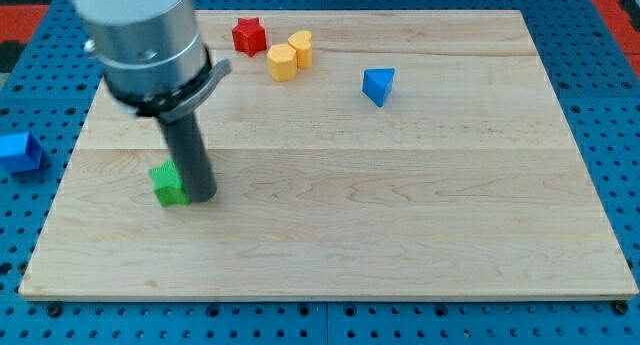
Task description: Move the green blocks to the bottom left
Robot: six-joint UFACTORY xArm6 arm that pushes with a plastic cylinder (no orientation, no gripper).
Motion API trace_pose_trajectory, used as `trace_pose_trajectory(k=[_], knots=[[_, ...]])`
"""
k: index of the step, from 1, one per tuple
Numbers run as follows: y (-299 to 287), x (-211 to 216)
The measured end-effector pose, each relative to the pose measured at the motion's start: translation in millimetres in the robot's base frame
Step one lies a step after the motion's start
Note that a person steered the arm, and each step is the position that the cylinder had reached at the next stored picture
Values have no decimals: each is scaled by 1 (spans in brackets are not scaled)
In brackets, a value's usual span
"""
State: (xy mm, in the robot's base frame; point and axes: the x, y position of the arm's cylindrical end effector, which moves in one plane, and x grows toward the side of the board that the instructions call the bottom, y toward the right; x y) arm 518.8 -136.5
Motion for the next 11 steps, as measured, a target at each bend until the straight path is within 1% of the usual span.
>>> trace_pose_trajectory(k=[1,2,3,4,5,6,7,8,9,10,11], knots=[[18,-15],[42,-67],[4,-71],[-33,-58],[-39,-53],[4,-74],[23,-38],[-21,-5],[-36,-1],[14,-25],[2,-68]])
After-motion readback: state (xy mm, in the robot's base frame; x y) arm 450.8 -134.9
